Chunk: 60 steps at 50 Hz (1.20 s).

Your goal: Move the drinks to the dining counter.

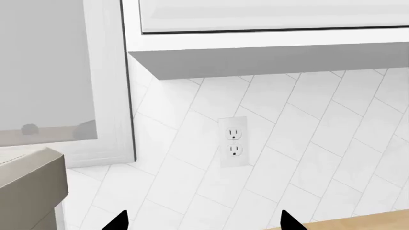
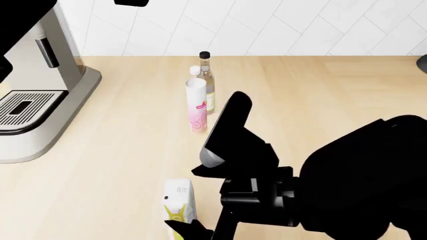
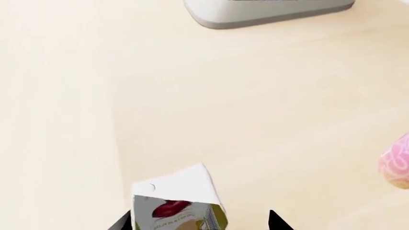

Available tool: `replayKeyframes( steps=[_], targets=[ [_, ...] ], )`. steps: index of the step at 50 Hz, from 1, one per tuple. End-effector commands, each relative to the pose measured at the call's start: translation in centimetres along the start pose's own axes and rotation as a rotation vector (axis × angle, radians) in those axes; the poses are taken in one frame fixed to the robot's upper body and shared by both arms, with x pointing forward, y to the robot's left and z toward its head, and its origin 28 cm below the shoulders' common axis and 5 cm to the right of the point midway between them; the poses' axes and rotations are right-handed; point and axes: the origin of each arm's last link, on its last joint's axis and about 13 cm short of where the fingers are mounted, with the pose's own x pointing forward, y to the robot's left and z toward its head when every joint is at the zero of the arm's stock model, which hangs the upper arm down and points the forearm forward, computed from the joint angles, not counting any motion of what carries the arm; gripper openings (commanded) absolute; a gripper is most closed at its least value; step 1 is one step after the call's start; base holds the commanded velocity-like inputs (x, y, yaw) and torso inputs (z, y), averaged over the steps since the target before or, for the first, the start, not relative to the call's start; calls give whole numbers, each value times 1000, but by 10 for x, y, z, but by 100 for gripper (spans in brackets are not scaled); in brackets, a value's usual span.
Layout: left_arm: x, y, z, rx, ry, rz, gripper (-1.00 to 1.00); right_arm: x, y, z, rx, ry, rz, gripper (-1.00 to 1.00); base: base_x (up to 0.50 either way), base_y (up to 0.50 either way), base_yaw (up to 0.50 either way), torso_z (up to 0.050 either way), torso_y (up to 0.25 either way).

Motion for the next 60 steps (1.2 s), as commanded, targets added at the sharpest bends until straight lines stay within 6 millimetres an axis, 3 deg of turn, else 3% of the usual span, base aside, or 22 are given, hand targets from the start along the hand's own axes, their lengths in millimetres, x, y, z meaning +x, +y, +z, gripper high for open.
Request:
replayKeyframes(
  steps=[1,24,40,60],
  targets=[
    [0,0,0,-1,0,0,100,3,0,-3,22,0,14,-100,0,0,0,0,0],
    [0,0,0,-2,2,1,100,0,-3,4,-6,-20,-25,-100,0,0,0,0,0],
    [0,-1,-1,3,5,-2,100,-49,10,43,-133,-124,-215,-100,0,0,0,0,0],
    [1,-3,-5,12,18,-15,100,-97,11,45,-102,-145,-502,-100,0,0,0,0,0]
  ],
)
